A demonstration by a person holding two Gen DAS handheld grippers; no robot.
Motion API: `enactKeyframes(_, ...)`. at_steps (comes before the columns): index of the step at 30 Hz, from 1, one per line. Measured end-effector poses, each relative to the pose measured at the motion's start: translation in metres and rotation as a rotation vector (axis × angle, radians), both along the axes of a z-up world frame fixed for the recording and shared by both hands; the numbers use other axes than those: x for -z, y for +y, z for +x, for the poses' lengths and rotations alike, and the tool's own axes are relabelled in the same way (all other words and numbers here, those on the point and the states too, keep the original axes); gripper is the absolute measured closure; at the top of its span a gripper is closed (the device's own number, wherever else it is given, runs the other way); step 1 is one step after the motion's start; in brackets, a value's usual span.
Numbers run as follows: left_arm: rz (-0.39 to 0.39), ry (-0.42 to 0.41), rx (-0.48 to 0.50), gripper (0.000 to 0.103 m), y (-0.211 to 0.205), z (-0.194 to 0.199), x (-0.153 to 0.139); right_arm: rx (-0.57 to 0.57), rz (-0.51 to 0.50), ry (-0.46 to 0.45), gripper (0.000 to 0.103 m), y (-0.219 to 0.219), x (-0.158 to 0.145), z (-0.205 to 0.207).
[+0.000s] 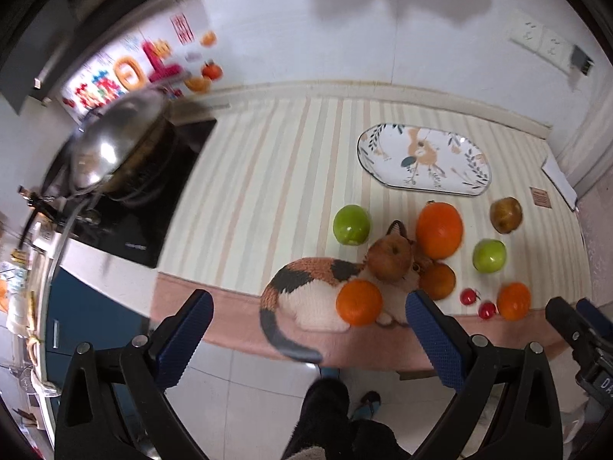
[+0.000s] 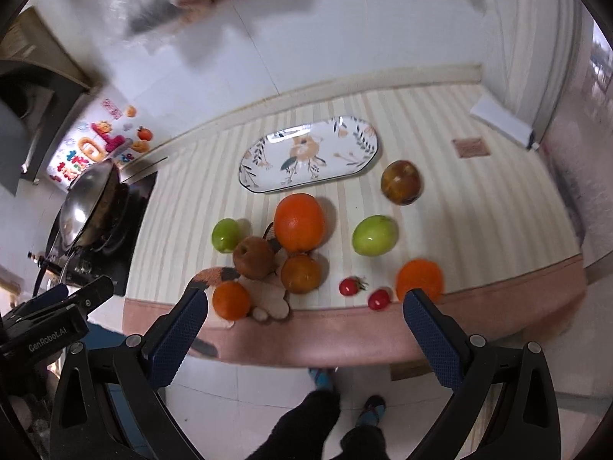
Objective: Organize fruits
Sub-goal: 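Grasp the green apple with the left tool while the right tool grasps the large orange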
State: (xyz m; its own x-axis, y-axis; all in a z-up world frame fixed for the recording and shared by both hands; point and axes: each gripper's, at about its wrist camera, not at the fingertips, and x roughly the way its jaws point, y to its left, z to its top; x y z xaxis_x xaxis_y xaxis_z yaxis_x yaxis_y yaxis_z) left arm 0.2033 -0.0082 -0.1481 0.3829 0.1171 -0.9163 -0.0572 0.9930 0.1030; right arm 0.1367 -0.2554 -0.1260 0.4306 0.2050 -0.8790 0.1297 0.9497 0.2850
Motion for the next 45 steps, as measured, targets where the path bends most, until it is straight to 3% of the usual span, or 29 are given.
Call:
enactKeyframes(11, -0.150, 0.297, 0.068, 0.011, 0.015, 0.135, 0.108, 0.061, 0.058, 0.243, 0.000, 0.018, 0.097, 0.127)
enactKeyframes(16, -0.161, 0.402, 0.121, 0.014, 0.009, 0.166, 0.149, 0.059, 0.067, 0.362, 0.000, 0.028, 0.141, 0.163)
enactKeyframes(22, -0.190, 0.495, 0.152, 0.015, -0.001, 0.186, 0.179, 0.045, 0.053, 0.451, 0.000, 0.036, 0.172, 0.184)
enactKeyframes(29, -0.211, 0.543, 0.166, 0.017, -0.014, 0.196, 0.205, 0.017, 0.080, 0.518, 0.000, 0.043, 0.199, 0.202)
enactKeyframes(30, -0.214, 0.544, 0.166, 0.020, -0.016, 0.196, 0.207, 0.011, 0.079, 0.521, 0.000, 0.045, 0.201, 0.204)
enactKeyframes(32, -0.210, 0.550, 0.157, 0.035, -0.019, 0.198, 0.216, -0.003, 0.077, 0.532, 0.001, 0.048, 0.206, 0.208)
enactKeyframes(37, -0.237, 0.545, 0.133, 0.049, -0.022, 0.198, 0.222, -0.027, 0.071, 0.557, 0.006, 0.057, 0.222, 0.220)
enactKeyframes(42, -0.211, 0.521, 0.133, 0.050, -0.024, 0.195, 0.218, -0.037, 0.094, 0.591, 0.021, 0.066, 0.240, 0.226)
enactKeyframes(45, -0.204, 0.513, 0.128, 0.050, -0.028, 0.192, 0.218, -0.035, 0.090, 0.588, 0.021, 0.068, 0.242, 0.228)
